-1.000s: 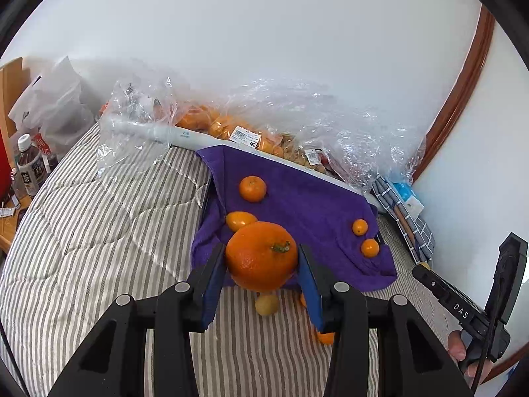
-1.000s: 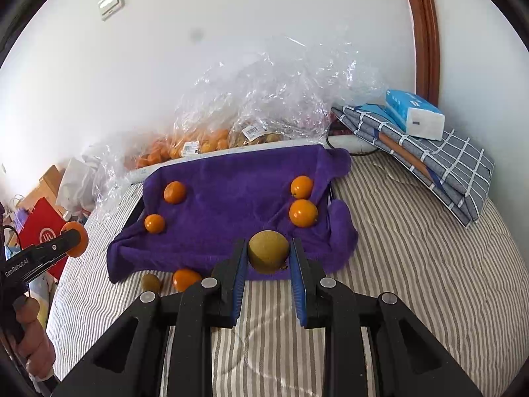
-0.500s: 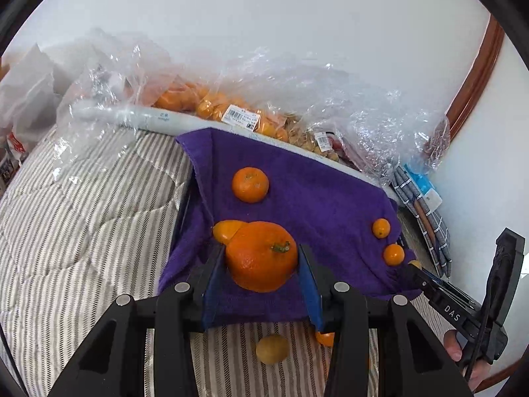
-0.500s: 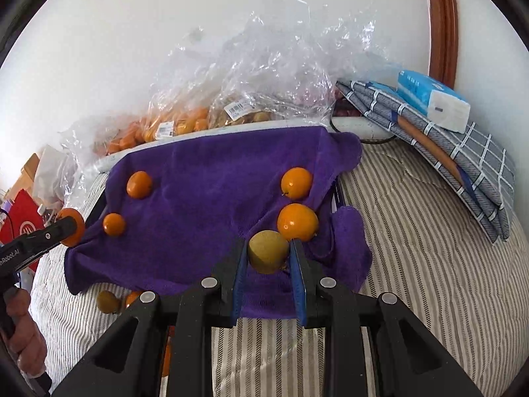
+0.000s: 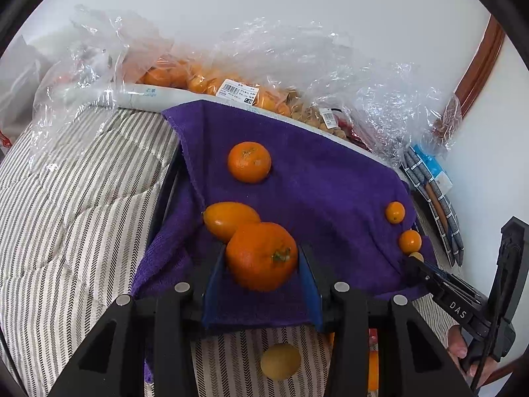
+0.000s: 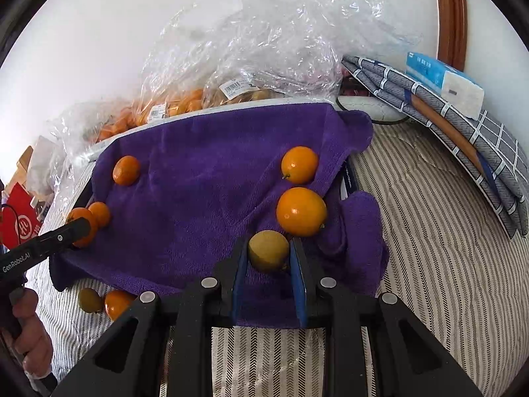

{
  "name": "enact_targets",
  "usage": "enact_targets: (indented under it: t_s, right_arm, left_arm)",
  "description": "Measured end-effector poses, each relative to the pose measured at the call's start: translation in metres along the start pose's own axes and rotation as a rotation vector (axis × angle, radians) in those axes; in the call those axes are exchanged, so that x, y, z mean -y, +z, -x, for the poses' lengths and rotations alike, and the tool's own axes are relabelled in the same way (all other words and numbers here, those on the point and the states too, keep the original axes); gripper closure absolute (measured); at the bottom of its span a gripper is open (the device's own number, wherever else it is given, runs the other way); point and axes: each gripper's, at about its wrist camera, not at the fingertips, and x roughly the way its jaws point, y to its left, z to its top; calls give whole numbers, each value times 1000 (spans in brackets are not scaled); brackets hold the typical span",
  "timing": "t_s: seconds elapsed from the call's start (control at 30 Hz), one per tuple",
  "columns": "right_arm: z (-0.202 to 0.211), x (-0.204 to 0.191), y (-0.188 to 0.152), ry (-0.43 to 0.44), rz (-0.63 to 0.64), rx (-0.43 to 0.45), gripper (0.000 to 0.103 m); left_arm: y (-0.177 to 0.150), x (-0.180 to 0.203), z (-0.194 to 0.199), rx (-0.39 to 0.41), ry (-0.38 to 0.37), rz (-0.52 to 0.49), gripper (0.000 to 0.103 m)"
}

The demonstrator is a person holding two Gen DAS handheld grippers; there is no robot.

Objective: Organize fruits
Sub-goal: 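Lift and carry the leafy orange and yellow-green fruit over the purple towel, then open both grippers to release the fruits onto the purple towel, then grasp an orange with the right gripper while the left gripper grasps a brown round fruit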

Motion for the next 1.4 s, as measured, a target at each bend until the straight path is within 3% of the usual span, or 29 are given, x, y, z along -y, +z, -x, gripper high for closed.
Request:
enact_targets:
  t_s: [0.43, 0.7, 1.03, 1.4]
  right_arm:
    - [33, 3, -9, -31, -16, 39, 57]
    - [61, -17, -24, 2, -2, 45, 57]
    - [60, -68, -66, 138, 73, -20, 57]
    - [30, -96, -87, 64, 109, -68, 57]
  left_arm:
    - [0, 1, -1, -24, 19, -12, 62]
    - [-7, 0, 40, 39, 19, -20, 54]
    - [-31, -31, 85, 62, 24, 11, 47]
    - [-54, -58, 103, 31, 75, 8, 47]
